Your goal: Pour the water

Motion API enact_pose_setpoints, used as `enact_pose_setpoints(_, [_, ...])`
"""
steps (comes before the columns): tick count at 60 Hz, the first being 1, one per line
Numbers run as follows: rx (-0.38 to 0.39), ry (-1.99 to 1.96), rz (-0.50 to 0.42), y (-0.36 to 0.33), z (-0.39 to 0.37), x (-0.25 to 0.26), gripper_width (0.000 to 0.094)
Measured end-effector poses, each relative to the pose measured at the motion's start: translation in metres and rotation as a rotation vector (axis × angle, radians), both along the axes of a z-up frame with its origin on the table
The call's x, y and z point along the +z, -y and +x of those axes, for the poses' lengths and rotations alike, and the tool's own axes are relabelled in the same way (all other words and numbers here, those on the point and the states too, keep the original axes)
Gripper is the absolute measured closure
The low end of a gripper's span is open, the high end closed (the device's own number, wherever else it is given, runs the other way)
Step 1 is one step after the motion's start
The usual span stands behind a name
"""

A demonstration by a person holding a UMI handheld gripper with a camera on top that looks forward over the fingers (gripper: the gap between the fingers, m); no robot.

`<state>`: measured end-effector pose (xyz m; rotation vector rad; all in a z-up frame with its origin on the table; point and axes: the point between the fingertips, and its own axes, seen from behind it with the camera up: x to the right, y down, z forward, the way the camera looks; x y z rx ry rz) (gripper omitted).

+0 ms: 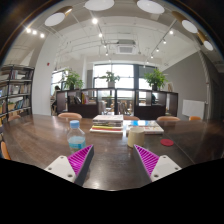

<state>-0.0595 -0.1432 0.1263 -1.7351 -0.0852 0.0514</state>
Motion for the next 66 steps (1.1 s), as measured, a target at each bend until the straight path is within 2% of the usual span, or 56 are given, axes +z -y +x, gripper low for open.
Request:
enact_pose_setpoints(8, [0.108,-0.045,0.011,-0.007,-0.08,-0.006,0.0123])
enact_pose_setpoints(17, [0.183,-0.106,0.027,-0.034,-0.134,-0.008,0.0127])
enact_pose_setpoints(39, [0.151,-0.038,-0.027,-0.113,-0.157,-0.046,0.0152])
enact_pose_setpoints(43, [0.164,-0.029,-0.024,-0.118,-0.16,-0.048,0.0261])
enact_pose_setpoints(47, [0.14,-0.006,-0.002,-0.125,-0.153,-0.048,0.0433])
enact_pose_setpoints(53, [0.161,-0.028,-0.013,-0.124,-0.154,-0.05,0.048])
enact_pose_setpoints(60, [0.152,-0.078,-0.004,-0.128,-0.147,-0.05,0.0562])
enact_pose_setpoints(66, [0.154,-0.056,-0.008,-0.129,-0.15,-0.052,0.0596])
